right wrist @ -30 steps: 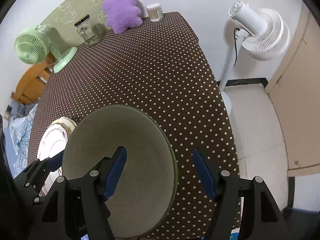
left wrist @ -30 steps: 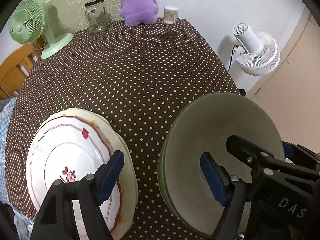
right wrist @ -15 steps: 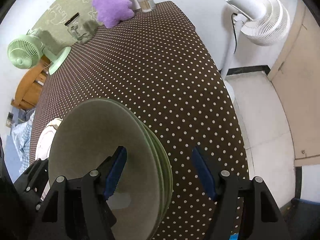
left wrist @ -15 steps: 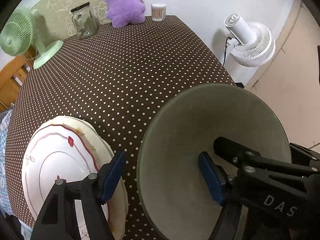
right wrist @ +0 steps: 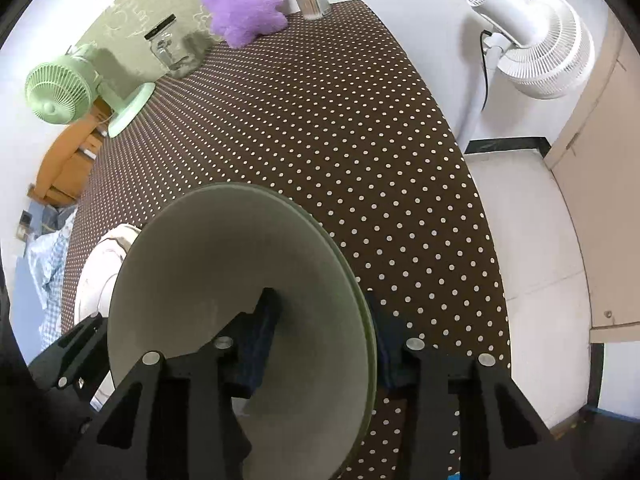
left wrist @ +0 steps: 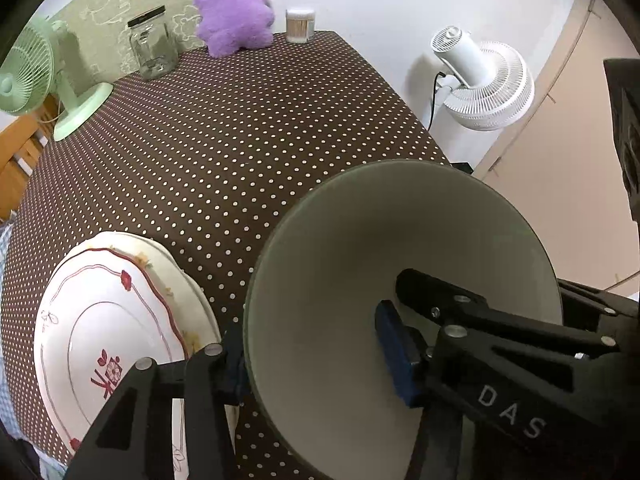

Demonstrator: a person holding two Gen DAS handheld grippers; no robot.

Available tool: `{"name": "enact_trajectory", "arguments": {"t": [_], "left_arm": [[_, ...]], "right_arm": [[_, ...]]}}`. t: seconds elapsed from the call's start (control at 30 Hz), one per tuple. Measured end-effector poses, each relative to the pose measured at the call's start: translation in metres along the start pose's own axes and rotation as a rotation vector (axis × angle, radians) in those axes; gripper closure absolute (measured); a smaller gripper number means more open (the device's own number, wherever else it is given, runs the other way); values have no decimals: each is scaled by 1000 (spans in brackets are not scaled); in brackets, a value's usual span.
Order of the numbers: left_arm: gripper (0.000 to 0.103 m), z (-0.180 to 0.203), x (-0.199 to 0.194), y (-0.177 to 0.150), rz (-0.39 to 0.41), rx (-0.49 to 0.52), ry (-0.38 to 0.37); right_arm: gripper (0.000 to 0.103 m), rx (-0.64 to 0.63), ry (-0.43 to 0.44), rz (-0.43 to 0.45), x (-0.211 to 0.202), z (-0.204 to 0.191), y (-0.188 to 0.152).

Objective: Organize plates and bowls
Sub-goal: 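Carry the nested bowls with the right gripper over the red-rimmed plate stack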

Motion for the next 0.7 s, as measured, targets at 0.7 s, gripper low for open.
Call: {"name": "enact_trajectory", "arguments": {"t": [0.7], "left_arm": [[50, -3, -30, 15, -1, -63, 19]], "right_arm": [[57, -40, 6, -15, -29, -6, 13]]}}
Point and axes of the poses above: each gripper's, at about its wrist camera, not at the fingertips, and x roughly the way its jaws point, z to its right, y to its top, the point moved 10 cm from there along x, roughly the way its jaws point, and after that the axes turned 2 degrees about -x, right-handed, at the moved point
